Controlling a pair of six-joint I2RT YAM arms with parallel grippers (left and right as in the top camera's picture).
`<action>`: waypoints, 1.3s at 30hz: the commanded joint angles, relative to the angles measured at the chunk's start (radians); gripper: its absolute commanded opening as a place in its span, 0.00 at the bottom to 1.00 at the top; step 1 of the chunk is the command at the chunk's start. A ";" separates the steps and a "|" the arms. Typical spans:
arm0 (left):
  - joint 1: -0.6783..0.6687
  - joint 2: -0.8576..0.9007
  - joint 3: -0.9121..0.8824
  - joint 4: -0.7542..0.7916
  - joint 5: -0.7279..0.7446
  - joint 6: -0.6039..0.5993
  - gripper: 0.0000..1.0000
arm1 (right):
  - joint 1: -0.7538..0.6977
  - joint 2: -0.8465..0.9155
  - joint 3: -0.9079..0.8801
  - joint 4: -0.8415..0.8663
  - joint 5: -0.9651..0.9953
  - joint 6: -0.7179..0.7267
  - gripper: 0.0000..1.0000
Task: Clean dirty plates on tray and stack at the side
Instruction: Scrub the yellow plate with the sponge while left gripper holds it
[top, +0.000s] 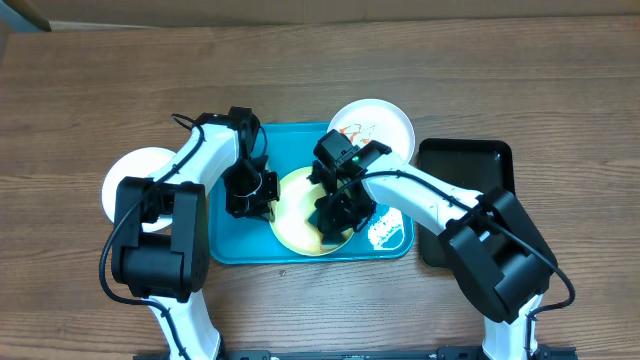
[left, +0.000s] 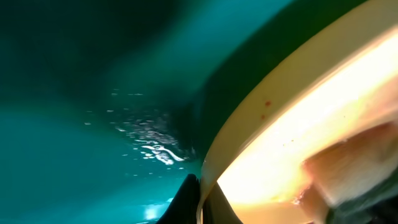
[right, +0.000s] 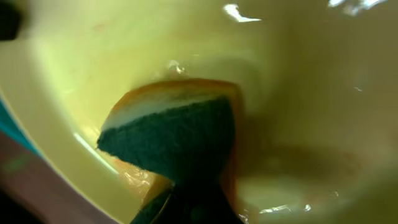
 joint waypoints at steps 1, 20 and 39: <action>0.006 0.011 -0.005 -0.001 -0.018 -0.002 0.04 | -0.043 0.006 0.029 -0.026 0.294 0.117 0.04; 0.006 0.011 -0.005 -0.005 -0.018 0.009 0.04 | -0.074 0.007 0.088 0.235 0.295 0.051 0.11; 0.006 0.011 -0.005 -0.008 -0.018 0.009 0.04 | -0.060 0.033 0.035 0.071 0.314 0.010 0.04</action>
